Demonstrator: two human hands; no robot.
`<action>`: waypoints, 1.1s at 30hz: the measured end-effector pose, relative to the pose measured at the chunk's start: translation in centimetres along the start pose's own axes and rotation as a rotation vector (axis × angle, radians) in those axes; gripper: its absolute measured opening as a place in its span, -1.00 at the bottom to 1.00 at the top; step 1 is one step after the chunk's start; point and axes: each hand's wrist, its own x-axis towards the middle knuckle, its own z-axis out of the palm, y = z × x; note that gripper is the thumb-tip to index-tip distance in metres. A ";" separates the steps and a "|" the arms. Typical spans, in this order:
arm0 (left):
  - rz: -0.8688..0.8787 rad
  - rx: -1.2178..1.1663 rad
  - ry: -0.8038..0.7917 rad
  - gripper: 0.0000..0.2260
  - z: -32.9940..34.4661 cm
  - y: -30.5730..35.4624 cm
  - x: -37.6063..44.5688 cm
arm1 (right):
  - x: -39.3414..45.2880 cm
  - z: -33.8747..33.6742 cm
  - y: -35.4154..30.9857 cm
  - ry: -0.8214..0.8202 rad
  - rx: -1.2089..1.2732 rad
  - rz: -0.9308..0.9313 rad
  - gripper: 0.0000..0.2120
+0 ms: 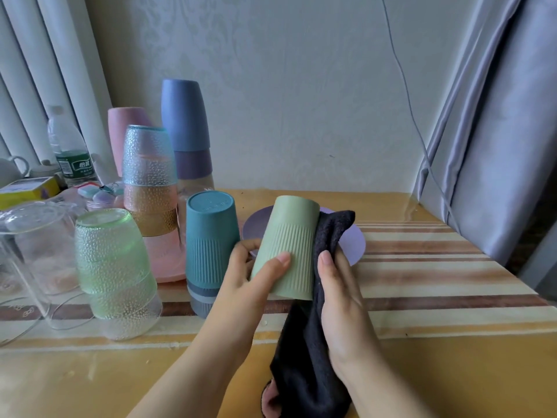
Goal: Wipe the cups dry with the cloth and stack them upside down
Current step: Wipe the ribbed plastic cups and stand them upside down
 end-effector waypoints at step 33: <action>-0.167 -0.121 -0.181 -0.69 0.5 -0.7 0.0 | 1.5 -1.5 0.4 0.062 0.281 0.174 -0.62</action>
